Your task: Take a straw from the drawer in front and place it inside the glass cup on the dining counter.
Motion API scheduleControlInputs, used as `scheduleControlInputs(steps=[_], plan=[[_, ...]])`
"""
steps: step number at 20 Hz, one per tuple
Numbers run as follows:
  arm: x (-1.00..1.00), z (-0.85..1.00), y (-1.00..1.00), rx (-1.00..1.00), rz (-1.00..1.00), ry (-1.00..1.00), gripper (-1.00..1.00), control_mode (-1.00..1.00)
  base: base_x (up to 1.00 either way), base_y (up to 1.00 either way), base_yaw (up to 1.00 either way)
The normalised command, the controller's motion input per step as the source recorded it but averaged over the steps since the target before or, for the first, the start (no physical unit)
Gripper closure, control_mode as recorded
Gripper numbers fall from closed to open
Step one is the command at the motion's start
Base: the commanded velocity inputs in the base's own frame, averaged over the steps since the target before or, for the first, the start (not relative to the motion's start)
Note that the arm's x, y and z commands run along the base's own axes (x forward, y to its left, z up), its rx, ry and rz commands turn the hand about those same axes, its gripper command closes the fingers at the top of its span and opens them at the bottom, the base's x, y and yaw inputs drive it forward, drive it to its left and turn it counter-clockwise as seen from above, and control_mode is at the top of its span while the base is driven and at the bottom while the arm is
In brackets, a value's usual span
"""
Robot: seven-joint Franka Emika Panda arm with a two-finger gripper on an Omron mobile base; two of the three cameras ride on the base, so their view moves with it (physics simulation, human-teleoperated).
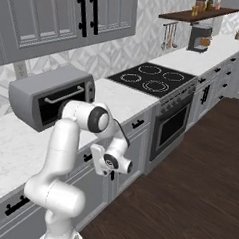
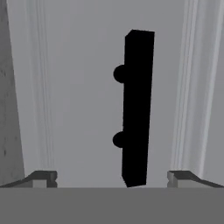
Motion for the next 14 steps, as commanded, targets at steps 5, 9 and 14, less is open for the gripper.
scheduleControlInputs(steps=[5,9,14], plan=[[0.53,-0.22,0.00,0.01,0.00,0.01,-1.00,-1.00,0.00,0.00,0.00],[0.55,-0.37,0.00,0.00,0.00,0.05,-1.00,-1.00,0.00,0.00,0.00],[0.46,-0.46,0.00,0.00,0.02,0.04,-1.00,-1.00,0.00,0.00,0.00]])
